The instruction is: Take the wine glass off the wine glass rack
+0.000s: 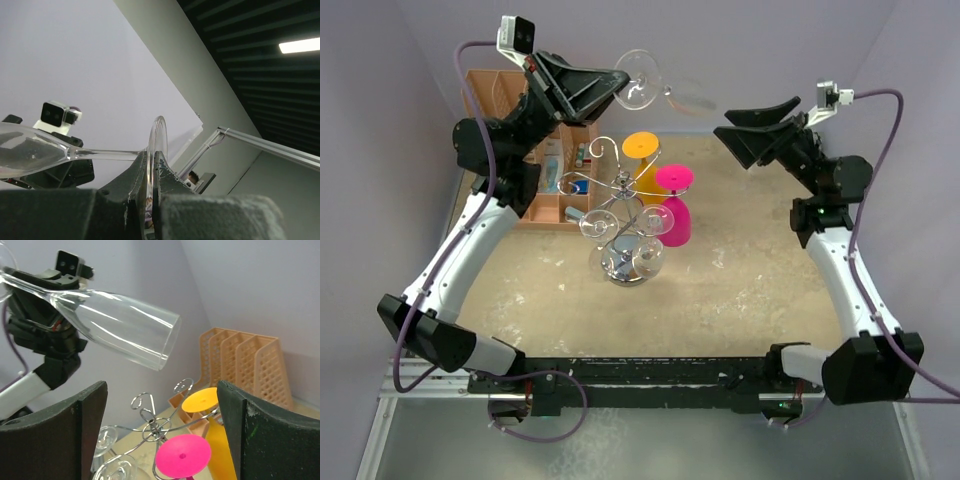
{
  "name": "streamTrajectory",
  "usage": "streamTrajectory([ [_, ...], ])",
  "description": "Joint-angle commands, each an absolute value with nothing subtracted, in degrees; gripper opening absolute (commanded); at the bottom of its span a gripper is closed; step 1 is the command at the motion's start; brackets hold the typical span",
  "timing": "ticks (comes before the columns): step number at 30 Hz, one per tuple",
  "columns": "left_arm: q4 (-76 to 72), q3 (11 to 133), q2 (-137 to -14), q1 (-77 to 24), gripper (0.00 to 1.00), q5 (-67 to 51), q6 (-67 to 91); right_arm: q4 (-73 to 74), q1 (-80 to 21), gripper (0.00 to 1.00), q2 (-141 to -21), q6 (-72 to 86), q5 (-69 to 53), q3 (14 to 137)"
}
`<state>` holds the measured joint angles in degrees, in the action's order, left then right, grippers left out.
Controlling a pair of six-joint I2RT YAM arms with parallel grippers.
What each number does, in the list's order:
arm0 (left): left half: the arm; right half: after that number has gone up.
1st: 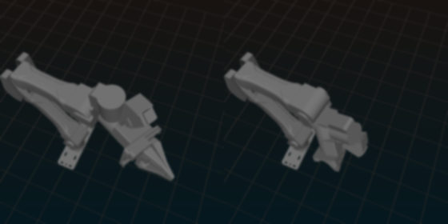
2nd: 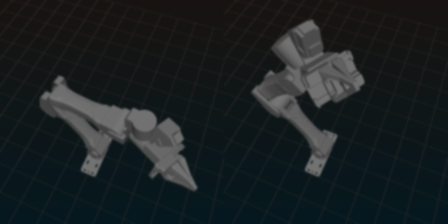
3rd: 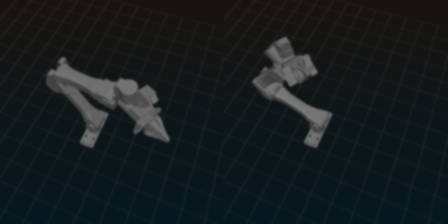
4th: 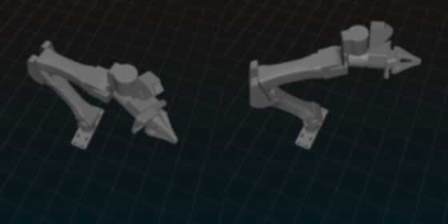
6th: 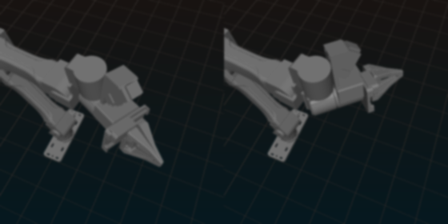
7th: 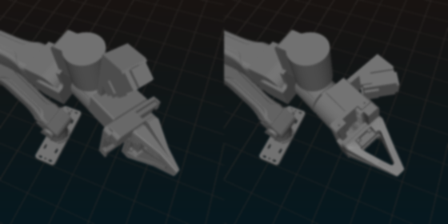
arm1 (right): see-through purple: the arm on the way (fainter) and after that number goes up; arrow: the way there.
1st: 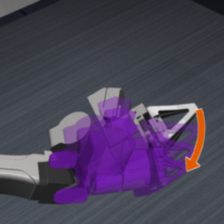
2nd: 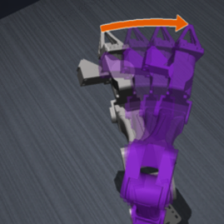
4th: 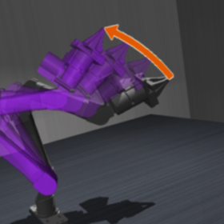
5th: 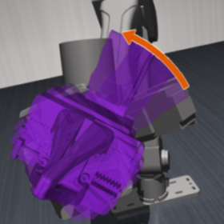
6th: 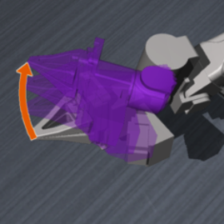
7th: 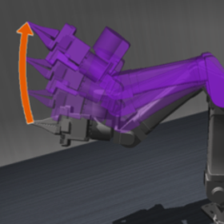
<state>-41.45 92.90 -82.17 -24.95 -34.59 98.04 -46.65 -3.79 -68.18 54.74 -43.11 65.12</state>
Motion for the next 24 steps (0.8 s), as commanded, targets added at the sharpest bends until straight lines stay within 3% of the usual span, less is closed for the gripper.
streamTrajectory([
  [1,-49.04,91.32,-80.35,-25.43,0.00,-34.16,101.97,-71.68,-3.69,0.92,-71.22,69.37,-49.70,67.15],
  [6,-53.87,89.71,-80.52,-25.53,0.00,-34.36,105.71,-88.54,-3.70,0.92,-75.26,82.05,-51.43,66.43],
  [11,-57.44,88.31,-80.66,-25.75,0.00,-33.95,108.36,-100.44,-5.00,0.86,-78.19,91.86,-50.36,66.45],
  [24,-67.08,84.53,-81.54,-26.67,0.00,-31.87,115.94,-104.88,-8.40,0.68,-76.60,95.94,-46.30,67.94],
])
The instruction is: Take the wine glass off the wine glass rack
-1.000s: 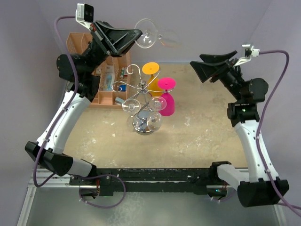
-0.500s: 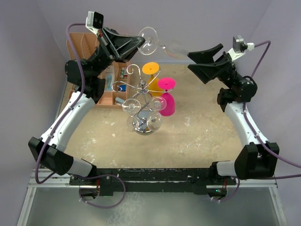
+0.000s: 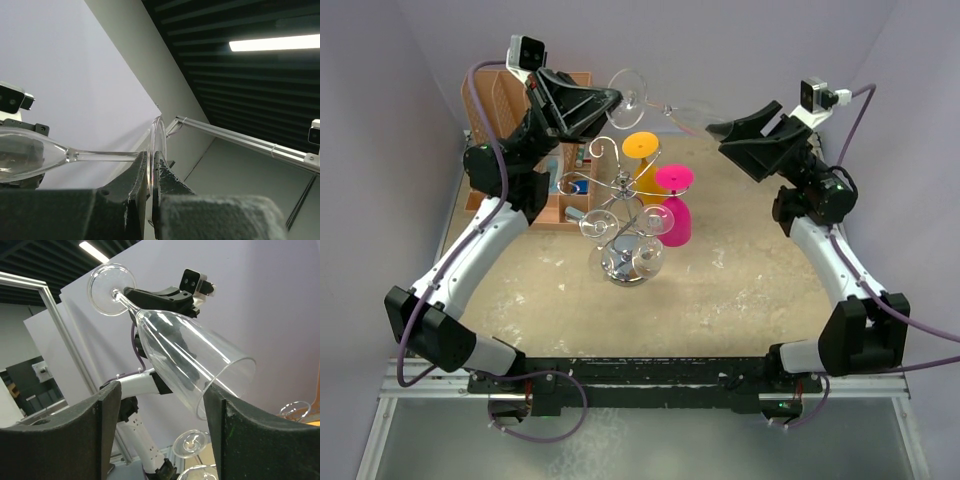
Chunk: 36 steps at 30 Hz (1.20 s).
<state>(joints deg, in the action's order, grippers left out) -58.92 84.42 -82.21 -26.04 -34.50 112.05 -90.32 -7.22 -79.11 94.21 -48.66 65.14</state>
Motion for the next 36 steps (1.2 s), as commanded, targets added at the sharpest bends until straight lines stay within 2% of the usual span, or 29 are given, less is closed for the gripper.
streamTrajectory([
  [1,-67.14,84.33,-81.48,-26.79,0.00,-31.78,116.05,-104.86,-8.70,0.66,-76.37,95.82,-45.79,67.94],
  [9,-68.23,82.76,-81.42,-27.72,0.00,-30.90,117.02,-106.72,-9.93,0.39,-73.02,95.22,-39.61,65.14],
  [14,-68.21,82.12,-81.39,-27.77,0.00,-30.63,117.21,-106.41,-10.02,0.15,-70.57,93.59,-37.58,64.59],
  [17,-67.56,81.76,-81.34,-27.78,0.01,-30.79,116.50,-106.50,-10.02,0.05,-69.02,92.79,-36.12,63.52],
  [18,-67.65,81.45,-81.26,-27.77,0.06,-30.84,116.20,-106.89,-10.02,0.02,-68.54,92.51,-35.47,63.05],
  [22,-66.84,80.28,-80.53,-27.77,0.41,-31.06,114.06,-108.14,-10.02,0.00,-66.27,91.32,-33.47,60.59],
  [25,-61.40,80.18,-79.12,-27.74,0.59,-32.57,108.27,-106.74,-9.93,0.00,-63.04,88.31,-31.03,57.92],
  [28,-51.07,80.00,-76.29,-27.10,0.64,-34.05,100.14,-95.09,-9.84,0.00,-58.71,79.92,-29.23,57.17],
  [31,-38.28,79.62,-72.72,-25.11,0.64,-34.15,90.22,-75.00,-9.84,0.00,-53.07,66.41,-23.87,59.52],
  [36,-16.95,81.09,-68.43,-20.80,0.65,-33.22,75.14,-35.82,-9.84,0.00,-47.45,39.44,-2.09,69.11],
])
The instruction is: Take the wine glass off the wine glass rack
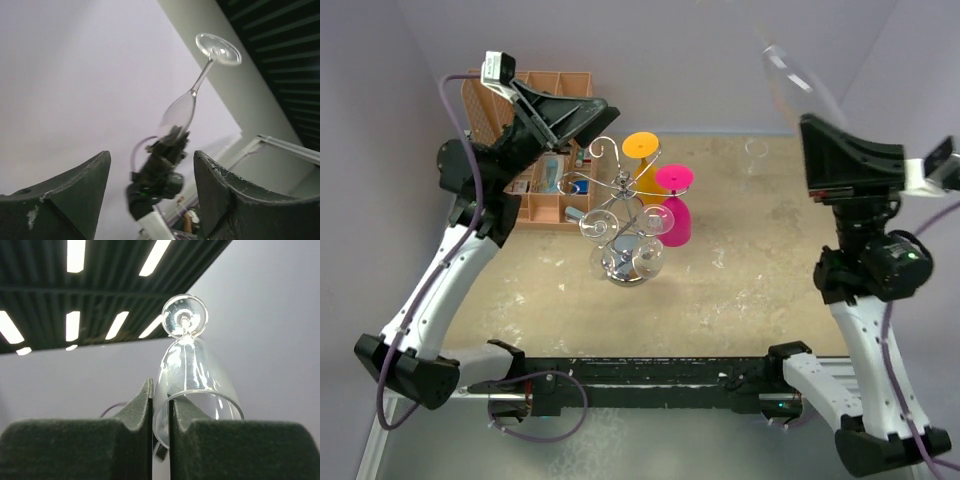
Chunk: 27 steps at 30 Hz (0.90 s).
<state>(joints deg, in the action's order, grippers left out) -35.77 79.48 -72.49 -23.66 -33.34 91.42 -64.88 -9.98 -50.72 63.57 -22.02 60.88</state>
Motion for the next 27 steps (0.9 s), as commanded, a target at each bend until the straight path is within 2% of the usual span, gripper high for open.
streamTrajectory([
  [1,-12.98,81.76,-67.78,-20.01,0.65,-32.72,72.14,-29.98,-9.84,0.00,-47.20,35.91,0.83,70.73],
  [6,14.44,90.54,-65.91,-19.32,0.66,-22.93,52.09,-10.85,-9.84,0.00,-45.56,18.04,13.18,71.34],
  [10,25.25,95.81,-65.94,-19.28,0.66,-15.13,41.89,0.45,-9.84,0.00,-44.77,11.16,18.46,68.97],
  [19,34.45,99.74,-67.00,-19.32,0.68,-4.27,33.40,21.46,-9.84,0.00,-55.80,11.51,16.94,71.67],
  [24,38.17,100.19,-67.06,-19.29,0.68,0.80,31.46,28.01,-9.84,0.00,-68.75,12.95,14.08,78.45],
  [27,40.00,100.02,-66.37,-19.34,0.68,3.49,30.27,27.18,-9.49,0.00,-74.43,13.65,14.01,81.25],
])
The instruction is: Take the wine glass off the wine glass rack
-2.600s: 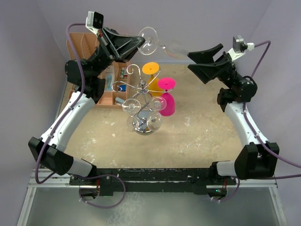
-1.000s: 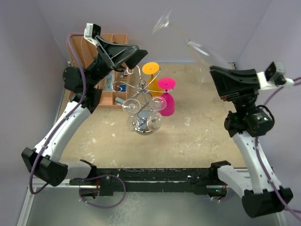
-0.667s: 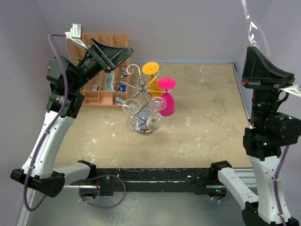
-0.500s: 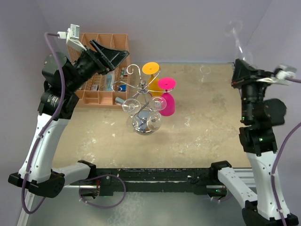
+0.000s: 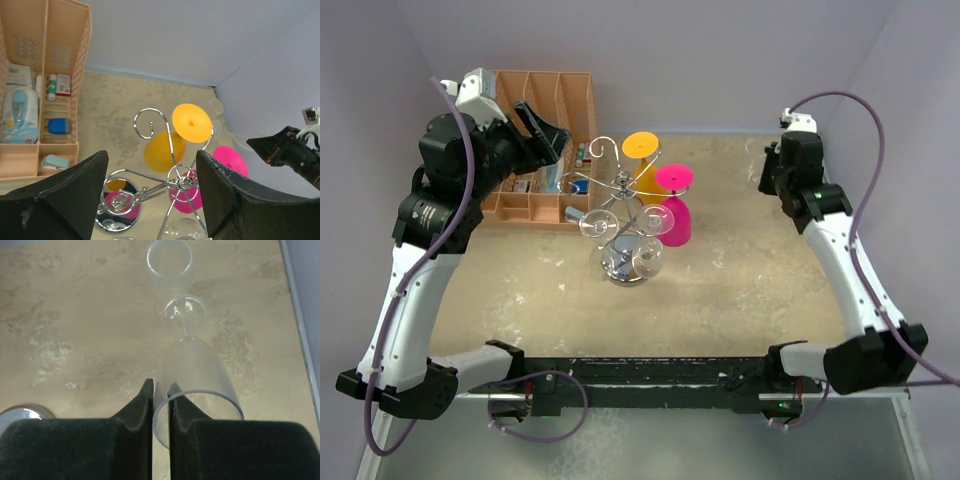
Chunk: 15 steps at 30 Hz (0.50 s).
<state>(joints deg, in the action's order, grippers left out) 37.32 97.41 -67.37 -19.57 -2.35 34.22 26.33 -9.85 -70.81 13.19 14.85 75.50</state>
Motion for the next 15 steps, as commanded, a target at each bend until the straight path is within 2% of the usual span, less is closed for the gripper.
streamTrajectory([
  [1,40.65,100.02,-66.17,-19.34,0.68,4.58,29.93,27.05,-9.33,0.00,-76.10,14.07,14.02,82.28],
  [8,43.32,99.77,-65.21,-19.33,0.69,9.48,28.20,29.07,-7.39,0.00,-84.39,16.41,13.82,86.30],
  [15,42.78,99.29,-64.86,-19.31,0.69,9.07,26.98,29.44,-5.09,0.00,-85.75,16.33,14.62,84.08],
])
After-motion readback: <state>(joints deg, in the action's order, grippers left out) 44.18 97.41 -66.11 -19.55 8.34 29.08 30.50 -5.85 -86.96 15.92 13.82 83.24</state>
